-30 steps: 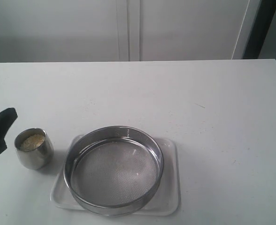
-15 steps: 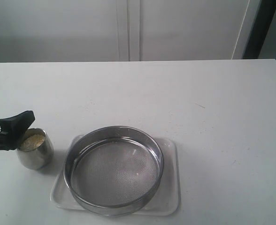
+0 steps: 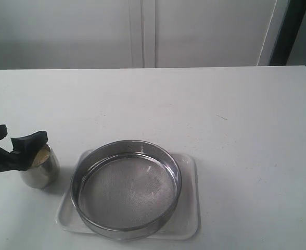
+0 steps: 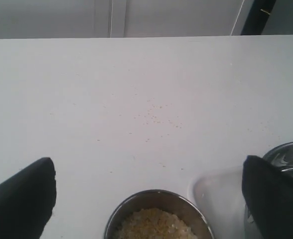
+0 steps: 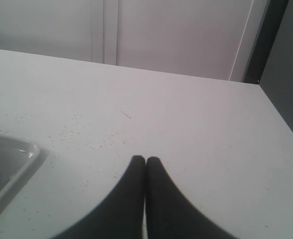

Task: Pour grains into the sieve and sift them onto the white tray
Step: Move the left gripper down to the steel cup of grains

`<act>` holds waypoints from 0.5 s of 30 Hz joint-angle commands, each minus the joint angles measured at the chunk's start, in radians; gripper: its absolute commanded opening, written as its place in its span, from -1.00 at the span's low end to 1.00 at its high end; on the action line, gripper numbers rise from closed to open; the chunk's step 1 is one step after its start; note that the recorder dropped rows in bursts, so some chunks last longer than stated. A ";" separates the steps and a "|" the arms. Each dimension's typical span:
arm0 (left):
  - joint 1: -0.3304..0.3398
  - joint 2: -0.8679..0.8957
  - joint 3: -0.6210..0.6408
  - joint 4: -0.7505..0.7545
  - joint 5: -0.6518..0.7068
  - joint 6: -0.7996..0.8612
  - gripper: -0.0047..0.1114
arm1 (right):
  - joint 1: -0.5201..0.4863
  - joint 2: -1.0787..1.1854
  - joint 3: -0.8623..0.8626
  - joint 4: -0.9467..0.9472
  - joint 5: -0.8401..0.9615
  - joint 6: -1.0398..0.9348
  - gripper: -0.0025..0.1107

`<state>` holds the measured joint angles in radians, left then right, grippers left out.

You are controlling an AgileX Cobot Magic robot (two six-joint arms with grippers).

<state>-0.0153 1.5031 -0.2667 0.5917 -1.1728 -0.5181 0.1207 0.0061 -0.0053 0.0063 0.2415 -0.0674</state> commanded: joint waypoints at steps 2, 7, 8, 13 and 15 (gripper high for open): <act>-0.010 0.063 -0.003 0.004 -0.048 0.025 0.89 | 0.000 -0.006 0.005 -0.006 -0.011 -0.006 -0.96; -0.010 0.123 -0.028 0.028 -0.048 0.025 0.89 | 0.000 -0.006 0.005 -0.006 -0.011 -0.006 -0.96; -0.010 0.131 -0.033 0.030 -0.048 0.025 0.89 | 0.000 -0.006 0.005 -0.006 -0.011 -0.006 -0.96; -0.010 0.167 -0.081 0.048 -0.048 0.029 0.89 | 0.000 -0.006 0.005 -0.006 -0.011 -0.006 -0.96; -0.010 0.176 -0.097 0.053 -0.048 0.029 0.89 | 0.000 -0.006 0.005 -0.006 -0.011 -0.006 -0.96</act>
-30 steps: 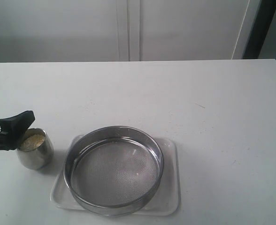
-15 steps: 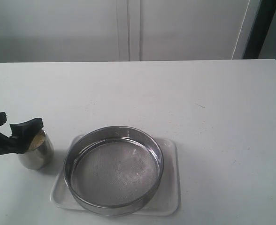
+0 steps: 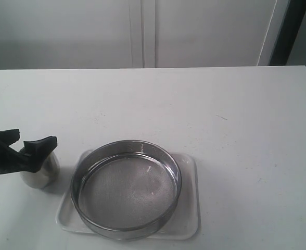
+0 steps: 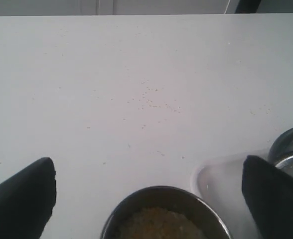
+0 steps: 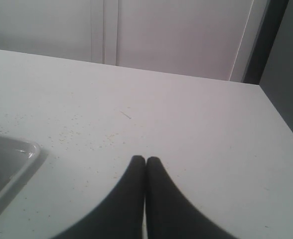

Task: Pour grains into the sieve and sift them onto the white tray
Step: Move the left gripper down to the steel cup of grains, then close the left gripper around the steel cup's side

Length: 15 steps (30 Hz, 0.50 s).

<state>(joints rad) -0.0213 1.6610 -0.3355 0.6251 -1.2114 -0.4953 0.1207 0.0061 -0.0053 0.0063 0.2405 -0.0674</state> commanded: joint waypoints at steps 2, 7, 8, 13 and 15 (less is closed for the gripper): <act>-0.004 0.036 -0.040 0.020 -0.005 0.006 0.89 | 0.000 -0.006 0.005 -0.006 -0.010 -0.006 -0.96; -0.004 0.074 -0.060 0.032 -0.002 0.006 0.89 | 0.000 -0.006 0.005 -0.006 -0.010 -0.006 -0.96; -0.004 0.079 -0.064 0.039 0.002 0.006 0.89 | 0.000 -0.006 0.005 -0.006 -0.010 -0.006 -0.96; -0.034 0.096 -0.079 0.045 0.015 0.018 0.89 | 0.000 -0.006 0.005 -0.006 -0.010 -0.006 -0.96; -0.055 0.105 -0.084 0.034 0.052 0.040 0.89 | 0.000 -0.006 0.005 -0.006 -0.010 -0.006 -0.96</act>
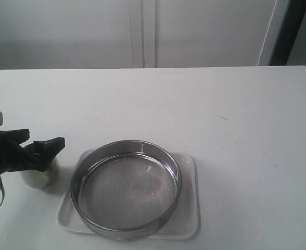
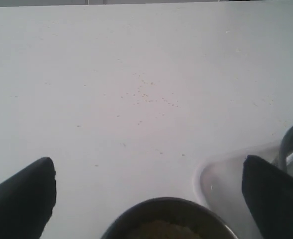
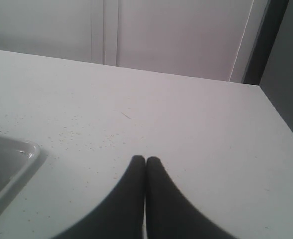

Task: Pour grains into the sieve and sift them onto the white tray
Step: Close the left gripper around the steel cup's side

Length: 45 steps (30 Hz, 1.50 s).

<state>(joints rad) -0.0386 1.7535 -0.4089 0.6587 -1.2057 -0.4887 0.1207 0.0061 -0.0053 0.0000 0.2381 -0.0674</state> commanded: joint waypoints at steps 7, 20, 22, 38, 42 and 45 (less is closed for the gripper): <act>-0.053 0.043 -0.012 -0.081 0.082 0.049 0.89 | 0.000 -0.006 0.005 0.000 -0.008 -0.006 -0.96; -0.053 0.073 -0.012 -0.068 0.108 0.033 0.89 | 0.000 -0.006 0.005 0.000 -0.008 -0.006 -0.96; -0.053 0.066 -0.012 -0.066 0.047 0.033 0.89 | 0.000 -0.006 0.005 0.000 -0.008 -0.006 -0.96; -0.053 -0.128 0.091 -0.151 0.103 0.047 0.82 | 0.000 -0.006 0.005 0.000 -0.008 -0.006 -0.96; -0.053 -0.123 0.107 -0.153 0.102 0.048 0.81 | 0.000 -0.006 0.005 0.000 -0.008 -0.006 -0.96; -0.053 -0.106 0.107 -0.150 0.084 0.051 0.81 | 0.000 -0.006 0.005 0.000 -0.008 -0.006 -0.96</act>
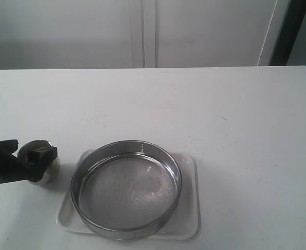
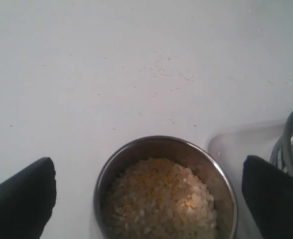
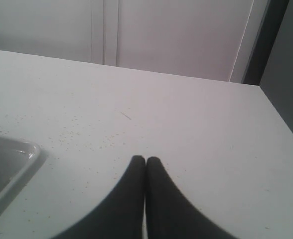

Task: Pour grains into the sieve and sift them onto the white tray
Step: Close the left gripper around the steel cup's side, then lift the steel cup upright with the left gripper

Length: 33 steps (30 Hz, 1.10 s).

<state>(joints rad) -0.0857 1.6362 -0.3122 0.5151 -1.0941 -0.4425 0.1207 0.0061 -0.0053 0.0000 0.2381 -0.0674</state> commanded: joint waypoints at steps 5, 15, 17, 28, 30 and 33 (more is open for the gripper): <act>-0.006 0.045 0.010 -0.009 -0.044 0.026 0.81 | 0.000 -0.006 0.005 0.000 -0.008 -0.006 -0.96; -0.006 0.119 0.008 -0.036 -0.102 0.074 0.81 | 0.000 -0.006 0.005 0.000 -0.008 -0.006 -0.96; -0.006 0.129 0.008 -0.046 -0.112 0.081 0.81 | 0.000 -0.006 0.005 0.000 -0.008 -0.006 -0.96; -0.006 0.200 -0.026 -0.048 -0.127 0.102 0.81 | 0.000 -0.006 0.005 0.000 -0.008 -0.006 -0.96; -0.006 0.207 -0.035 -0.048 -0.127 0.102 0.81 | 0.000 -0.006 0.005 0.000 -0.008 -0.006 -0.96; -0.006 0.222 -0.040 -0.042 -0.127 0.102 0.81 | 0.000 -0.006 0.005 0.000 -0.008 -0.006 -0.96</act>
<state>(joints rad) -0.0857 1.8464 -0.3484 0.4706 -1.2174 -0.3459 0.1207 0.0061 -0.0053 0.0000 0.2381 -0.0674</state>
